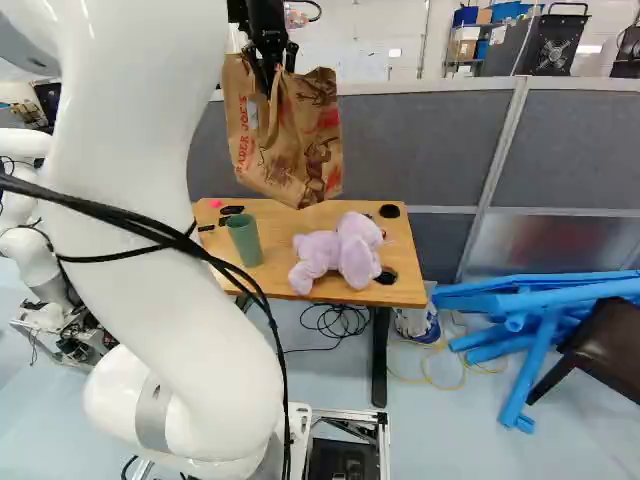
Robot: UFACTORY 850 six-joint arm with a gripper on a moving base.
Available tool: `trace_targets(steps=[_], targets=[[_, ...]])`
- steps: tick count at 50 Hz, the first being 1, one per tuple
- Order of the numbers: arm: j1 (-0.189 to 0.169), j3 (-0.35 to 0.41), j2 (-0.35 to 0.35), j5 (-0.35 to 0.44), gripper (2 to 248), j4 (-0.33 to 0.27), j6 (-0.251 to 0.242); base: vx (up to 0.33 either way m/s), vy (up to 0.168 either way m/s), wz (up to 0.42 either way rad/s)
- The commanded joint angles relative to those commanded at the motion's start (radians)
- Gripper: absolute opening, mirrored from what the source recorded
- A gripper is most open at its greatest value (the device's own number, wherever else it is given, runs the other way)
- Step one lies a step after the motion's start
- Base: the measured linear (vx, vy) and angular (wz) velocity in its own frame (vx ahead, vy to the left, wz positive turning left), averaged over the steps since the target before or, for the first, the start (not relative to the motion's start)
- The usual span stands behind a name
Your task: Pick up the bag on the ground and place it on the table
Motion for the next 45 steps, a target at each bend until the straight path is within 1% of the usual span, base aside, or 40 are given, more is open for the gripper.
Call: trace_targets(steps=[19, 21, 30, 45], targets=[[0.000, 0.000, 0.000, 0.000, 21, 0.000, 0.000, 0.167, 0.067, -0.013], [0.005, -0.018, -0.015, 0.000, 21, 0.000, 0.000, 0.147, 0.058, -0.036], [0.010, -0.036, -0.031, 0.000, 21, 0.000, 0.000, 0.034, 0.013, 0.003], [0.011, -0.038, -0.034, 0.000, 21, 0.000, 0.000, 0.000, 0.000, 0.000]])
